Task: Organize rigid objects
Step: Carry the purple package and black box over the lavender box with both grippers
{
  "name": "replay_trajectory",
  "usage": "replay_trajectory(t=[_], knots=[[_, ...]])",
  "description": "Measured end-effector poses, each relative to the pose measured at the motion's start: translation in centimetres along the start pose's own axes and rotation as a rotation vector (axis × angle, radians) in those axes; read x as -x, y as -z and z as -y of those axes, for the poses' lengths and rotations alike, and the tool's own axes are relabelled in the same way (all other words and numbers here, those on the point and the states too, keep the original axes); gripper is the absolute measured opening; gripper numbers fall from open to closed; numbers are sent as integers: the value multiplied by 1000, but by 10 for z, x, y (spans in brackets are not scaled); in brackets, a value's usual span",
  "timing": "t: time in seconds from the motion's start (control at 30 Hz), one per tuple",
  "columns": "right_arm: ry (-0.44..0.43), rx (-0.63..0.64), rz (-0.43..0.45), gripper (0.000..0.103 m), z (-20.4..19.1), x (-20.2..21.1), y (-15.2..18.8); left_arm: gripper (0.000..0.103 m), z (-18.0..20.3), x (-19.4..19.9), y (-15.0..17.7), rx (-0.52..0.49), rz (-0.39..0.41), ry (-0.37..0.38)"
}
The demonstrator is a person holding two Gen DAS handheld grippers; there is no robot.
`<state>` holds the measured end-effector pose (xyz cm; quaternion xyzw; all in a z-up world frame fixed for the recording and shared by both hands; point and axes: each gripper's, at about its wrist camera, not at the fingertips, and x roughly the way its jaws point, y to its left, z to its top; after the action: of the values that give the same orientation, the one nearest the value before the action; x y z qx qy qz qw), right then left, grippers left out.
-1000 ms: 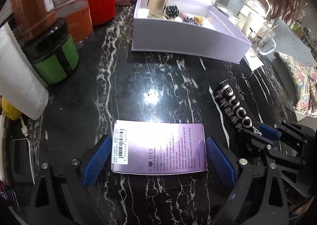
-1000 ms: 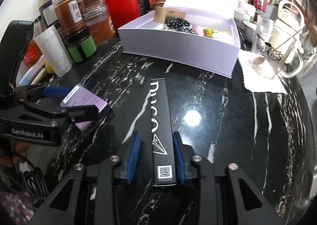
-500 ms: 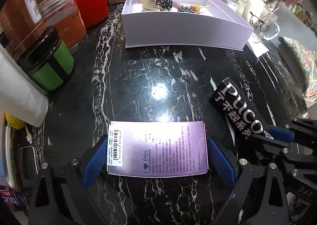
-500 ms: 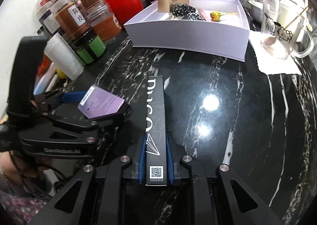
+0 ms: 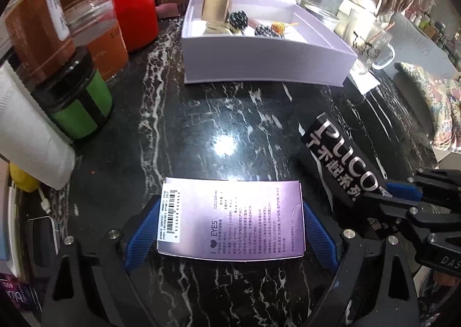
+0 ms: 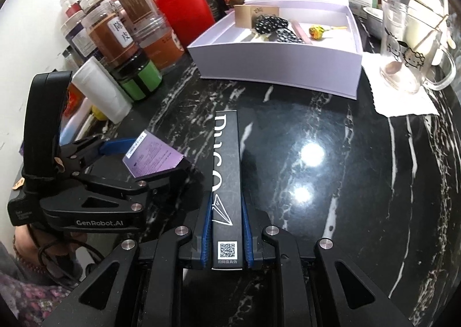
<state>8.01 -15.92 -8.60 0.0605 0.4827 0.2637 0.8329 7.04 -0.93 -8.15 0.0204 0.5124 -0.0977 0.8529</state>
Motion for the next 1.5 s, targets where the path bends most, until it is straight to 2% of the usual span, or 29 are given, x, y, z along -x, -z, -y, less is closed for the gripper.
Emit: replay_trajectory(t=[0.3, 1.03, 1.5], knots=[[-97, -38, -42, 18, -2, -9, -9, 93, -10, 22, -9, 3, 46, -17], [-94, -4, 7, 18, 13, -6, -63, 93, -6, 24, -81, -29, 138, -14], [-108, -31, 41, 18, 37, -5, -120, 93, -3, 7, -143, -41, 177, -18]])
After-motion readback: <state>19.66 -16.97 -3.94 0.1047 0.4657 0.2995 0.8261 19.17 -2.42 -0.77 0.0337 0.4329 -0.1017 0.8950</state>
